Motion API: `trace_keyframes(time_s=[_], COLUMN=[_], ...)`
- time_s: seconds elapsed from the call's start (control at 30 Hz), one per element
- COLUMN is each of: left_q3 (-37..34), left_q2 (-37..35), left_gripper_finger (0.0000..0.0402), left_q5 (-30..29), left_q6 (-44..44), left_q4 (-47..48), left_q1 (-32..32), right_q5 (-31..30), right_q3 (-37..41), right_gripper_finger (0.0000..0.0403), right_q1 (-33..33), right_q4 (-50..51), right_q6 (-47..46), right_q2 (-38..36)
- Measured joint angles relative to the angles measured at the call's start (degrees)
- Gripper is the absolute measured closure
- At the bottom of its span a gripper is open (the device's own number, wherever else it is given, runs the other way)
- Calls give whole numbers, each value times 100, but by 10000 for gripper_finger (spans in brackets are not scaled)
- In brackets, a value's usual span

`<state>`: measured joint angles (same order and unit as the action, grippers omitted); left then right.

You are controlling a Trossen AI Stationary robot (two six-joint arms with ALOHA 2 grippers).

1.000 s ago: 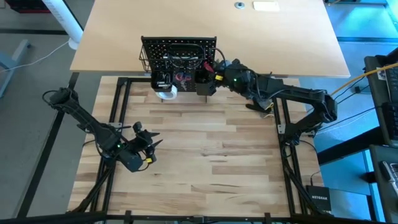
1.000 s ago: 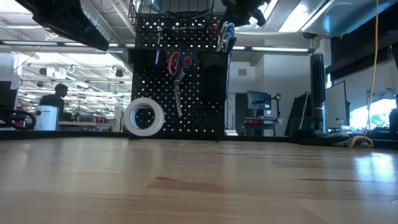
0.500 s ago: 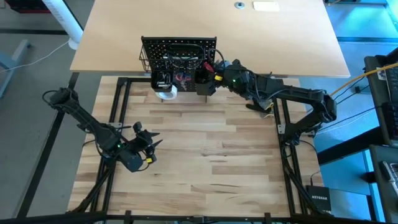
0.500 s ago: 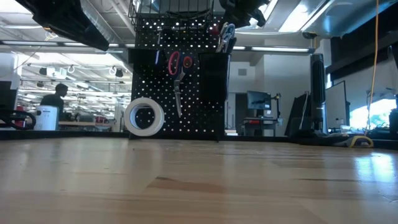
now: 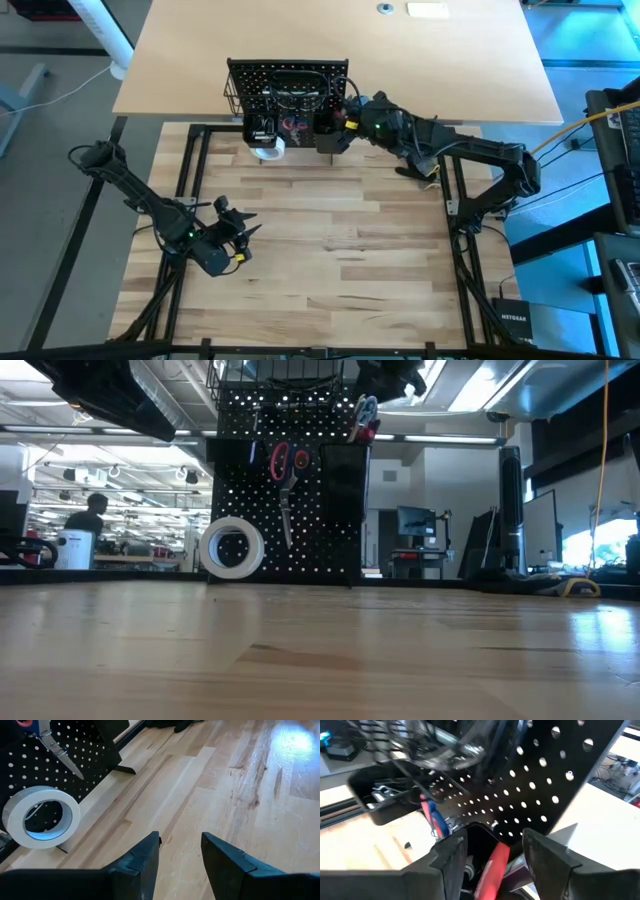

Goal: Hang tools onto peg board
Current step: Return to Home Position

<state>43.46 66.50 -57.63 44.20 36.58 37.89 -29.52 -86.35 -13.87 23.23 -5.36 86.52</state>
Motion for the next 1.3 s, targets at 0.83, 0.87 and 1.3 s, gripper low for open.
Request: trace_keyframes(time_s=[0.83, 0.87, 1.3], left_q3=[-184, -274, -1726], left_q2=[-2, 0, -175], left_gripper_finger=[265, 265, 309], left_q5=[338, 512, 4415], left_q6=[-991, -1243, -3756], left_q4=[-1002, -1330, -5721], left_q1=[-47, -76, -1888], right_q5=[-398, -438, 513], right_q3=[-256, -5, 3692], right_gripper_finger=[210, 210, 257], right_q1=[2592, 2718, 3261], right_q4=[3399, 3266, -167], right_q6=[-1049, -1126, -1213], right_q2=[-758, -886, -3614])
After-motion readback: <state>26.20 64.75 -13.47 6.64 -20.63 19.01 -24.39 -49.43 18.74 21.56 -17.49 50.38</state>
